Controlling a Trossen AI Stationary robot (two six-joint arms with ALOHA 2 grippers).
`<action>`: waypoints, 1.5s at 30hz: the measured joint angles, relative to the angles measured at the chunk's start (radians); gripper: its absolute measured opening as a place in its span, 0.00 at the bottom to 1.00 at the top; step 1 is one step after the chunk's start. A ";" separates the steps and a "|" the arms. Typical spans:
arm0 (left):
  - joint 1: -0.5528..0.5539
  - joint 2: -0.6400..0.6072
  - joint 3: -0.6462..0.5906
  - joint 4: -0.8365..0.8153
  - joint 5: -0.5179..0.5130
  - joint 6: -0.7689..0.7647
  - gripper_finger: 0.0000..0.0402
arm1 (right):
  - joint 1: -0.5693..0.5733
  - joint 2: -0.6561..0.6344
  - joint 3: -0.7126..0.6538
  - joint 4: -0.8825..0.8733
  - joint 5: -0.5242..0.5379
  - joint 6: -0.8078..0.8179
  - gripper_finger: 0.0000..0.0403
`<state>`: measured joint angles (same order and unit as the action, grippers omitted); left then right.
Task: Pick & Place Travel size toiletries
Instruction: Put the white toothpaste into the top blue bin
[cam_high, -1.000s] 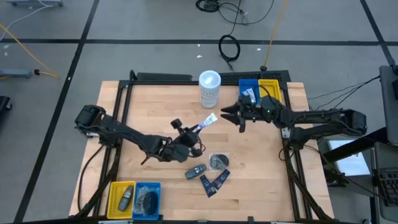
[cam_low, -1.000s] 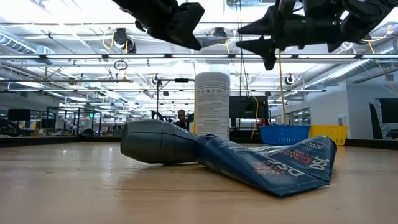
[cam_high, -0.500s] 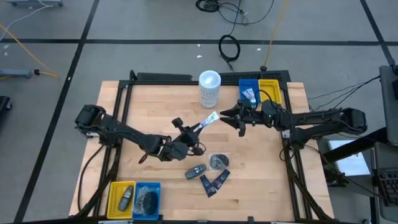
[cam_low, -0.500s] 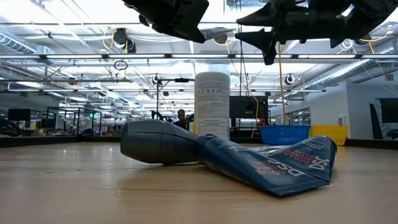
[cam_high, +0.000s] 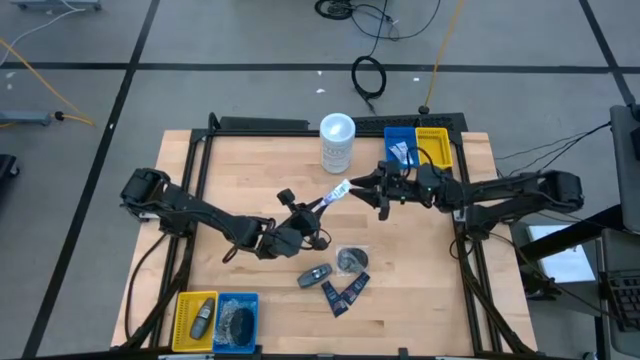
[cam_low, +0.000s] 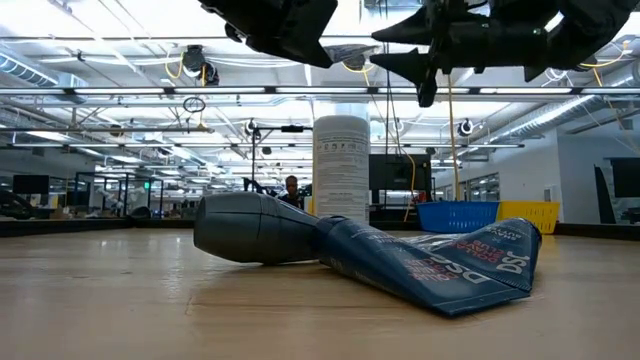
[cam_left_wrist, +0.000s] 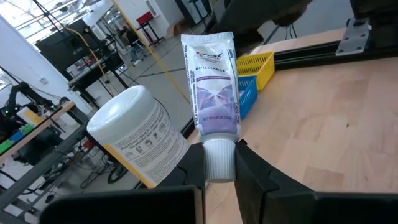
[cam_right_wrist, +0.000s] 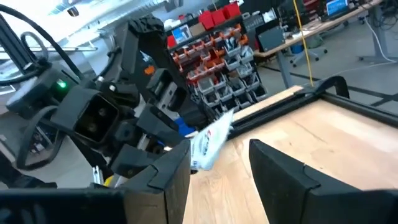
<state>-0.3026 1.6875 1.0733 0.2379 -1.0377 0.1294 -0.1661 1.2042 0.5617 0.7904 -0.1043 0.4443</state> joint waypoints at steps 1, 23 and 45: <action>0.000 0.000 0.000 0.000 0.000 0.000 0.09 | 0.000 0.010 0.000 0.011 0.000 0.005 0.38; -0.001 0.000 0.000 -0.018 0.000 -0.002 0.10 | -0.001 0.031 0.000 0.030 -0.039 -0.062 0.00; 0.000 0.000 0.000 -0.043 -0.003 -0.004 0.46 | -0.004 0.027 0.000 0.020 -0.075 -0.097 0.00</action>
<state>-0.3023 1.6875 1.0737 0.1951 -1.0409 0.1257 -0.1703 1.2308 0.5621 0.8099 -0.1797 0.3477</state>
